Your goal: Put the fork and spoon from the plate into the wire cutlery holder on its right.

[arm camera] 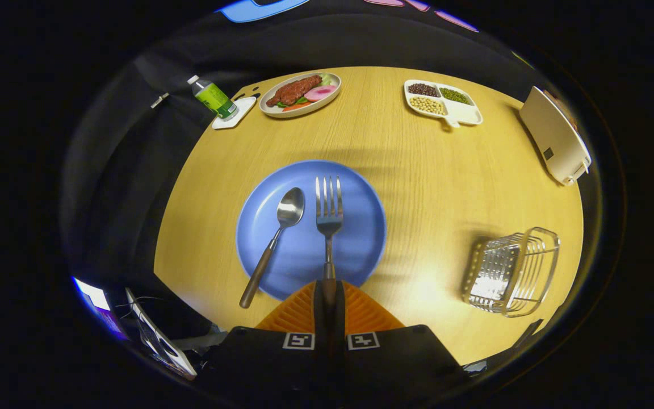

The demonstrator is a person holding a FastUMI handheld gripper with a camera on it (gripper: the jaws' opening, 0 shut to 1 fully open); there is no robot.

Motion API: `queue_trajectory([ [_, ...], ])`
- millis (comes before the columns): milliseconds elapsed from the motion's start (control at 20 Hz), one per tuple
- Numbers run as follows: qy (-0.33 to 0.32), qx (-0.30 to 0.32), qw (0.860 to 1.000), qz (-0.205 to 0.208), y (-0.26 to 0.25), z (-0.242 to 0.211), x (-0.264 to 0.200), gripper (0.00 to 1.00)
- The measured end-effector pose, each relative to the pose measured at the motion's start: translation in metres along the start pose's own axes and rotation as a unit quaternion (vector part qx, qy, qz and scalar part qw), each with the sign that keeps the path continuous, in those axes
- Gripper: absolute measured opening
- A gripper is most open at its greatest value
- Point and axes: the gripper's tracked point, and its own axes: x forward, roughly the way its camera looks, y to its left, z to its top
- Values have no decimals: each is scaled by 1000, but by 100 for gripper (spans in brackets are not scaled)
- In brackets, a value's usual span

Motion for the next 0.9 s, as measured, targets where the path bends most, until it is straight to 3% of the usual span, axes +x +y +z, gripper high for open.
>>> queue_trajectory([
  [400, 34, -35, 998, -37, -93, -20, -90, 7],
  [600, 68, -40, 995, -52, -135, -27, -113, 6],
  [800, 119, -83, 987, -71, -172, -36, -122, 6],
  [900, 146, -86, 983, -64, -177, -39, -122, 6],
])
